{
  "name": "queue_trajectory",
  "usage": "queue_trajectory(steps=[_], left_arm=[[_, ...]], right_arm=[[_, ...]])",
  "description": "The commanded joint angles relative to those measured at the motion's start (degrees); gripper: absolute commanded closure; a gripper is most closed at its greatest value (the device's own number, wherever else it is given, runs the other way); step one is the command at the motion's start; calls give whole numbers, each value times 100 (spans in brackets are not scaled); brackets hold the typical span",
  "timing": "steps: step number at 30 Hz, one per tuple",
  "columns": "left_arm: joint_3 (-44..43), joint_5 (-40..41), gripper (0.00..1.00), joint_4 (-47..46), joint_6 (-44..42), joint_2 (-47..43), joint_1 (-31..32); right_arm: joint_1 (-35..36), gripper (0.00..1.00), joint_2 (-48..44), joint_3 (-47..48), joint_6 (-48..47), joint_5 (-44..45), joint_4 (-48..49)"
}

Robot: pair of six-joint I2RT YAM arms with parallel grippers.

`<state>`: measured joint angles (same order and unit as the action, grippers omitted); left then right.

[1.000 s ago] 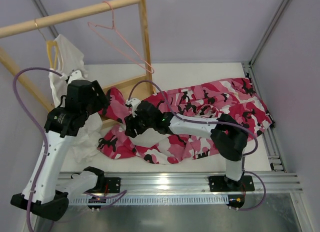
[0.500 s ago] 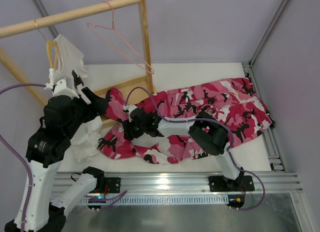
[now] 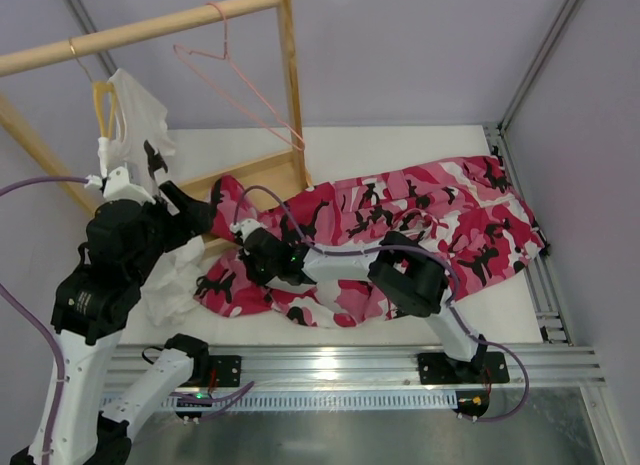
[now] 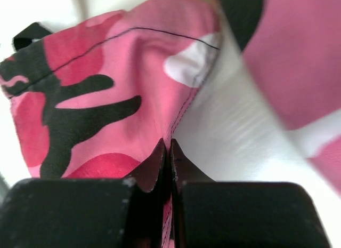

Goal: Place the trousers on the hanger
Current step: Fold the trousers

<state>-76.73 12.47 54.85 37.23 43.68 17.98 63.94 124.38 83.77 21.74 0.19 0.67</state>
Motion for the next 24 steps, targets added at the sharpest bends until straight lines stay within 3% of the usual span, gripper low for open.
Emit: queue_trajectory(steps=[1, 4, 7, 12, 16, 22, 24], left_arm=[[149, 526, 21, -98, 56, 96, -14], [132, 1062, 21, 96, 152, 412, -31], [-78, 829, 20, 175, 337, 850, -57], [-421, 669, 20, 96, 548, 1274, -119], [-729, 1038, 20, 140, 417, 1459, -259], [-1160, 1143, 20, 289, 118, 1933, -330], [-976, 1205, 20, 290, 56, 1978, -330]], right_arm=[[-40, 96, -598, 578, -766, 946, -514], [-40, 96, -1001, 974, -1180, 1595, -1006], [-22, 96, -1510, 941, -1409, 1984, -1245], [390, 96, -2312, -1167, -1603, 1757, 424], [1216, 96, -2164, -1785, -1550, 1722, 1128], [2122, 95, -1241, -1241, -1760, 1739, 866], [2228, 83, -1223, -1292, -1743, 1852, 830]])
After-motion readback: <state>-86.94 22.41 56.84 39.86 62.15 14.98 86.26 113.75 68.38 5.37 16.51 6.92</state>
